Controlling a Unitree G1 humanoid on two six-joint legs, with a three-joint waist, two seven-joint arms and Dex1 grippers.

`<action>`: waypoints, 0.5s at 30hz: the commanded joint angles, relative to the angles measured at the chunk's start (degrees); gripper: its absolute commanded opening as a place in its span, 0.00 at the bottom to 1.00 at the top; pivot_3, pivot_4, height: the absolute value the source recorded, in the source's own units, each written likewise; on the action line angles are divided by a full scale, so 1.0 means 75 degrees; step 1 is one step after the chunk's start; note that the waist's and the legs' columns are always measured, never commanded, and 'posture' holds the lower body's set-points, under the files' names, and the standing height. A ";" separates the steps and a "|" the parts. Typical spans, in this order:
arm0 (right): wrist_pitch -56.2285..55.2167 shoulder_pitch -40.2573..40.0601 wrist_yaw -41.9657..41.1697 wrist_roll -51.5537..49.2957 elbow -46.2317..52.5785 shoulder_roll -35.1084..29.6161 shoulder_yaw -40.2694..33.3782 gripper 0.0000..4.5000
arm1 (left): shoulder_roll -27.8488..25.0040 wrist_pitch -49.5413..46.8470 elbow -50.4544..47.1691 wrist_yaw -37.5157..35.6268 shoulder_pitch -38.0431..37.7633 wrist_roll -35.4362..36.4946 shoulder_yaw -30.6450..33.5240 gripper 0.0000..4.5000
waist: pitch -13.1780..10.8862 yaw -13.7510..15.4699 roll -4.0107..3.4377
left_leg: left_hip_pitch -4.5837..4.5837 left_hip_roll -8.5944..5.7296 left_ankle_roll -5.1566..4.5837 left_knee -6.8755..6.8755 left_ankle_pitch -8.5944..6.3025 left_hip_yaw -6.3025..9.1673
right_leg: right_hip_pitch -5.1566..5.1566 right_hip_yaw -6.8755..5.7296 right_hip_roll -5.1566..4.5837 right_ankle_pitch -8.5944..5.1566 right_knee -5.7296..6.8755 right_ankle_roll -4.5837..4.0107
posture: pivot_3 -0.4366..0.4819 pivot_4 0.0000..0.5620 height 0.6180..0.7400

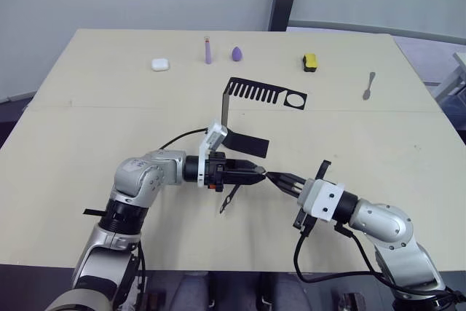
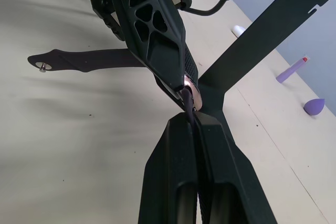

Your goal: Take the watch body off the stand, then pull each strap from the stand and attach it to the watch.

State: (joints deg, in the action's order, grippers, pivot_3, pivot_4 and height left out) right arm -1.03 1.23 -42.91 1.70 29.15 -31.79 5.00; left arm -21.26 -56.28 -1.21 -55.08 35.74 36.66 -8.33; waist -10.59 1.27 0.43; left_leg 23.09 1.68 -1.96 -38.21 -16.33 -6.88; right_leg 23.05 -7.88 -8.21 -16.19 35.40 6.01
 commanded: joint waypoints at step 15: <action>0.0166 0.0151 0.0211 0.0020 0.0646 0.0195 0.0310 0.00 | 0.0470 -0.0049 -0.0620 0.0178 0.0025 0.0166 -0.0384 0.36 | 0.0000 0.0000 0.0000 | 0.0000 0.0000 0.0000 0.0000 0.0000 0.0000 | 0.0000 0.0000 0.0000 0.0000 0.0000 0.0000 | 0.48 0.27 1.00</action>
State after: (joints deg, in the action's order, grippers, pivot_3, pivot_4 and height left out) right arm 1.27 1.28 -42.28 2.36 29.30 -31.16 5.30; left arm -20.12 -56.45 -1.67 -53.00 35.70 36.33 -8.38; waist -10.60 1.27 0.43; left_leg 23.09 1.69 -1.96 -38.21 -16.34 -6.88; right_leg 23.05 -7.88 -8.21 -16.19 35.40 6.01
